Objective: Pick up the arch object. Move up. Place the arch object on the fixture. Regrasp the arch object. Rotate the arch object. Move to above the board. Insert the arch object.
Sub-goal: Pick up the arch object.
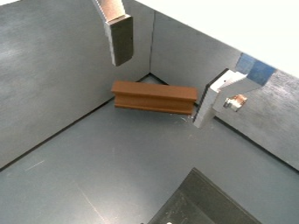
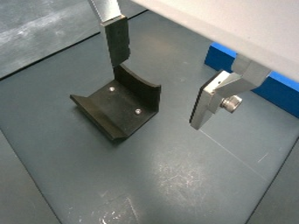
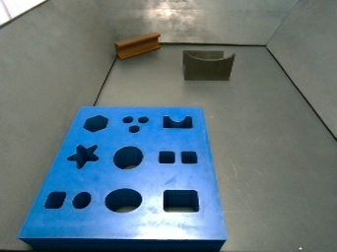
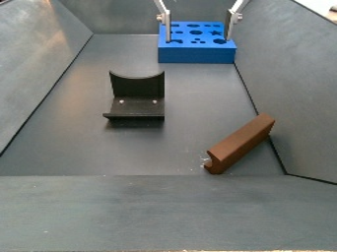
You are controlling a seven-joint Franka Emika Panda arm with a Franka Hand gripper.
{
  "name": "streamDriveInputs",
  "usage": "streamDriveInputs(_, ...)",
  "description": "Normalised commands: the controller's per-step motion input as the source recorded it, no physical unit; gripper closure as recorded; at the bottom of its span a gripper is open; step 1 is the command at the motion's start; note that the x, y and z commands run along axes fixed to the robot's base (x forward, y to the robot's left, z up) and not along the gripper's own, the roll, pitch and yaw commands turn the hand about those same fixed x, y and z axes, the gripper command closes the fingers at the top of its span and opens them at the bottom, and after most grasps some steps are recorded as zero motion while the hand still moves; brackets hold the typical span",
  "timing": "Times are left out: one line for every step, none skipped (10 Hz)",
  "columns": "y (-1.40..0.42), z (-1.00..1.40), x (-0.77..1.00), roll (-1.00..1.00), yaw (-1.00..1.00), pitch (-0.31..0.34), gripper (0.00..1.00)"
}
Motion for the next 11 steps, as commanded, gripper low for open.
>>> streamDriveInputs(0.05,-0.01,0.10,-0.02,-0.35,0.086,0.00)
streamDriveInputs(0.00,-0.35,-0.11,0.00,-0.96,0.087,0.00)
streamDriveInputs(0.07,-0.41,-0.35,0.00,-0.83,0.010,0.00)
streamDriveInputs(0.31,-0.39,-0.40,0.00,-0.60,0.000,0.00)
streamDriveInputs(0.37,-0.52,-0.51,0.00,-0.52,0.000,0.00)
streamDriveInputs(0.44,-0.54,-0.57,0.00,-0.45,0.000,0.00)
streamDriveInputs(0.47,-0.54,-0.51,-0.01,-0.41,0.000,0.00)
streamDriveInputs(0.53,-0.60,-0.36,-0.03,-0.34,-0.011,0.00)
streamDriveInputs(0.58,-0.63,-0.22,-0.07,-0.27,-0.047,0.00)
streamDriveInputs(0.58,-0.69,-0.04,-0.08,-0.29,-0.051,0.00)
streamDriveInputs(0.52,-0.75,0.01,-0.10,-0.36,-0.043,0.00)
